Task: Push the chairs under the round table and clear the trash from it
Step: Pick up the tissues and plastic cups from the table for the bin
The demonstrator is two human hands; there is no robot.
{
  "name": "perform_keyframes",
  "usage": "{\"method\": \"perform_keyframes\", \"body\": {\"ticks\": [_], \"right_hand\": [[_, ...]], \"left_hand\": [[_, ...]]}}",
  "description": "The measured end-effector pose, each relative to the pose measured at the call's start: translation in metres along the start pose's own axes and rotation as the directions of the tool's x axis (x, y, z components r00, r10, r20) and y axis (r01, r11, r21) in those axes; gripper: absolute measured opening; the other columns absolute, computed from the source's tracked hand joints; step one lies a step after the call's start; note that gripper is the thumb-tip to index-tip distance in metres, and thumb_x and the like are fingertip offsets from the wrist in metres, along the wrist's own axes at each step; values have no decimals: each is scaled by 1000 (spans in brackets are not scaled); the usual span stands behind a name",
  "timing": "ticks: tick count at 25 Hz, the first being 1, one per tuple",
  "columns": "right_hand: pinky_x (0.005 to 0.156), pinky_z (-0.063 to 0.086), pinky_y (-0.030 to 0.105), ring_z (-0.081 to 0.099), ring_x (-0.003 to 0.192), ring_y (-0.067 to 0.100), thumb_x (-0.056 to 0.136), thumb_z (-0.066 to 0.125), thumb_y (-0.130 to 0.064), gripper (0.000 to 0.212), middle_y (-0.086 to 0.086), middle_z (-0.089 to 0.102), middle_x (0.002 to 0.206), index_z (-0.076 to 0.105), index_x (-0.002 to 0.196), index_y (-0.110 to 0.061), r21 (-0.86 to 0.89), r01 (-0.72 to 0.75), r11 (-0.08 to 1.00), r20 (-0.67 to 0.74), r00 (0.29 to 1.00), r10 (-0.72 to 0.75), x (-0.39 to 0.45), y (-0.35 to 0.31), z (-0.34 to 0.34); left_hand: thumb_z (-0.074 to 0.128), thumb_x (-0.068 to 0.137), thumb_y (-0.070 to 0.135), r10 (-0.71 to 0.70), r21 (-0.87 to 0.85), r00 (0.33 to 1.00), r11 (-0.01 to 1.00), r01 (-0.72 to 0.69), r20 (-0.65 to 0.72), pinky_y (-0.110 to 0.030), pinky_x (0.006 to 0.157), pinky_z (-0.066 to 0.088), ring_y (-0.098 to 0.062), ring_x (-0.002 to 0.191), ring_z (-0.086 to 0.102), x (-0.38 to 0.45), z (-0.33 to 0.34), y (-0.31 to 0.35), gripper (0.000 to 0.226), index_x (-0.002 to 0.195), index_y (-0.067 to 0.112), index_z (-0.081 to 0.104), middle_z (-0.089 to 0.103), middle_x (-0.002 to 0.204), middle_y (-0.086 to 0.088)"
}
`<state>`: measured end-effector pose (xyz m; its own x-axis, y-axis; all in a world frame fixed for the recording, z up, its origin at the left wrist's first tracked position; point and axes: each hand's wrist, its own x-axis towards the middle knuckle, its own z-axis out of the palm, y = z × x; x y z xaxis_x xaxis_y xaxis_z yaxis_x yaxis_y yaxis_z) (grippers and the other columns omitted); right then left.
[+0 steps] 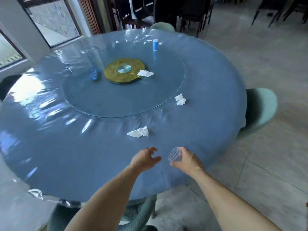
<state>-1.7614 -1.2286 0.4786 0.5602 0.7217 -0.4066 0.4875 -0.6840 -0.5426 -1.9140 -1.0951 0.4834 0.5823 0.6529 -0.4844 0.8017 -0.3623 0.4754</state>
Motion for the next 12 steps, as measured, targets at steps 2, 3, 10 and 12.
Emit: {"method": "perform_keyframes", "body": {"ticks": [2, 3, 10, 12], "right_hand": [[90, 48, 30, 59, 116, 20, 72, 77, -46, 66, -3, 61, 127, 52, 130, -26, 5, 19, 1000, 5, 1000, -19, 13, 6, -15], [90, 48, 30, 58, 116, 19, 73, 77, -45, 66, -4, 60, 128, 51, 131, -27, -3, 22, 1000, 12, 1000, -22, 19, 7, -21], [84, 45, 28, 59, 115, 18, 74, 76, -46, 62, -6, 61, 127, 51, 128, -29, -92, 38, 995, 83, 996, -30, 71, 13, -40], [84, 45, 28, 59, 115, 18, 74, 75, -46, 61, -7, 60, 127, 51, 128, -29, -90, 48, 995, 91, 995, -39, 99, 8, -46]], "left_hand": [[58, 90, 49, -13, 81, 998, 997, 18, -64, -34, 97, 46, -18, 123, 53, 10, 0, 1, 50, 136, 32, 51, 54, 135, 3], [58, 89, 48, -29, 84, 995, 996, 37, -91, -37, 98, 47, -19, 124, 52, 15, 0, 0, 50, 137, 32, 50, 52, 137, 3], [61, 87, 43, -136, 90, 962, 983, 161, -238, -45, 100, 40, -24, 134, 33, 66, -9, -5, 58, 141, 34, 44, 36, 147, 0], [65, 85, 42, -171, 61, 948, 979, 193, -268, -47, 98, 42, -26, 137, 27, 89, -16, -8, 65, 144, 36, 38, 27, 151, -2]]}}
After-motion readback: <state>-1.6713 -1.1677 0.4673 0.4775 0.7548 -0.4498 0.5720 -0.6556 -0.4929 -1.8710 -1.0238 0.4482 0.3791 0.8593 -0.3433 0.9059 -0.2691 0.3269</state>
